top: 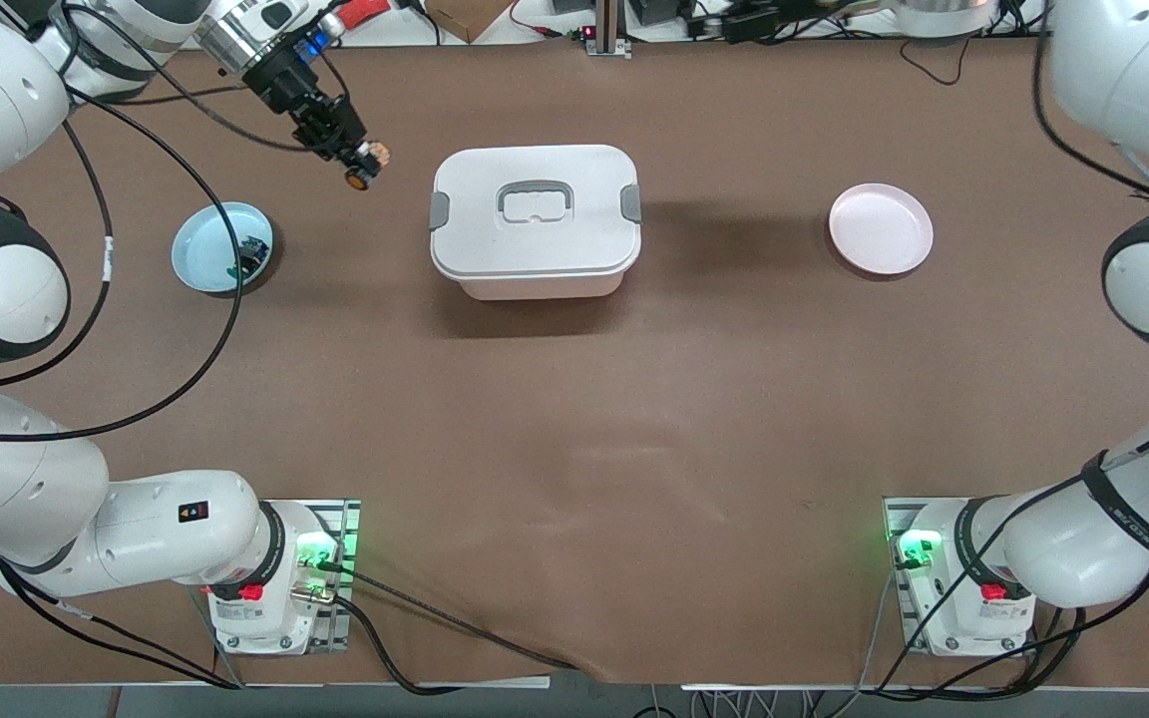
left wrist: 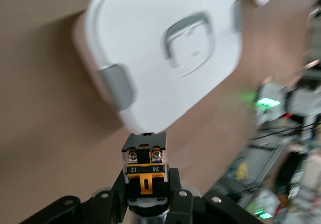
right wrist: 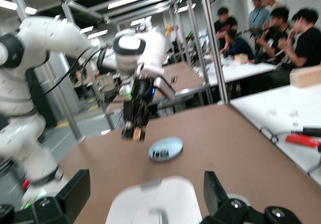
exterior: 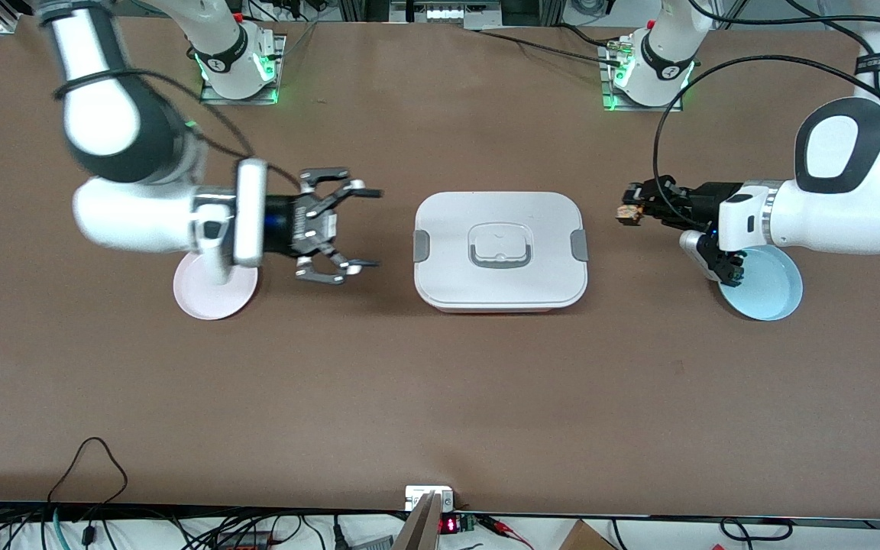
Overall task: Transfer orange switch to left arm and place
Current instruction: 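Carry the switch to the blue plate while the right gripper withdraws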
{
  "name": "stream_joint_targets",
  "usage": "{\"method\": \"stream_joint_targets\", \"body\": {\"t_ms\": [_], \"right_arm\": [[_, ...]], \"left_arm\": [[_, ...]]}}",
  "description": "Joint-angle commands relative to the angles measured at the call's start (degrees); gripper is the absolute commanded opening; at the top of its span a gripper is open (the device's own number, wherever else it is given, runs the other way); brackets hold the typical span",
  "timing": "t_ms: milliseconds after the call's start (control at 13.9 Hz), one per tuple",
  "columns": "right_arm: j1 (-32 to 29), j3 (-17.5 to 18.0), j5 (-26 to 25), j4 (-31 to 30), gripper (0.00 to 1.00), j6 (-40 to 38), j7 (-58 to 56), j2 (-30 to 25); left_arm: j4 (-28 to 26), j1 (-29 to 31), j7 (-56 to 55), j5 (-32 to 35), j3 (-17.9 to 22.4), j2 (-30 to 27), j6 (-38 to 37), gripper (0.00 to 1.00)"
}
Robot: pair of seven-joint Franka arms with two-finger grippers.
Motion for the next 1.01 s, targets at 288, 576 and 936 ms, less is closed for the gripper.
{"method": "stream_joint_targets", "body": {"t_ms": [288, 576, 936], "right_arm": [[-11.14, -5.88, -35.40, 4.44, 1.00, -14.77, 22.29, -6.44], [-10.88, -8.36, -51.58, 12.44, 1.00, -21.37, 30.22, -6.09], [-4.39, -8.09, -67.70, 14.74, 1.00, -20.58, 54.94, -9.16]], "left_arm": [[2.09, 1.61, 17.26, 33.72, -0.33, -0.47, 5.11, 0.21], [0.60, 4.78, 29.91, 41.91, -0.25, -0.03, 9.59, 0.21], [-8.53, 12.07, 45.66, 46.39, -0.25, -0.03, 25.30, 0.30]]}}
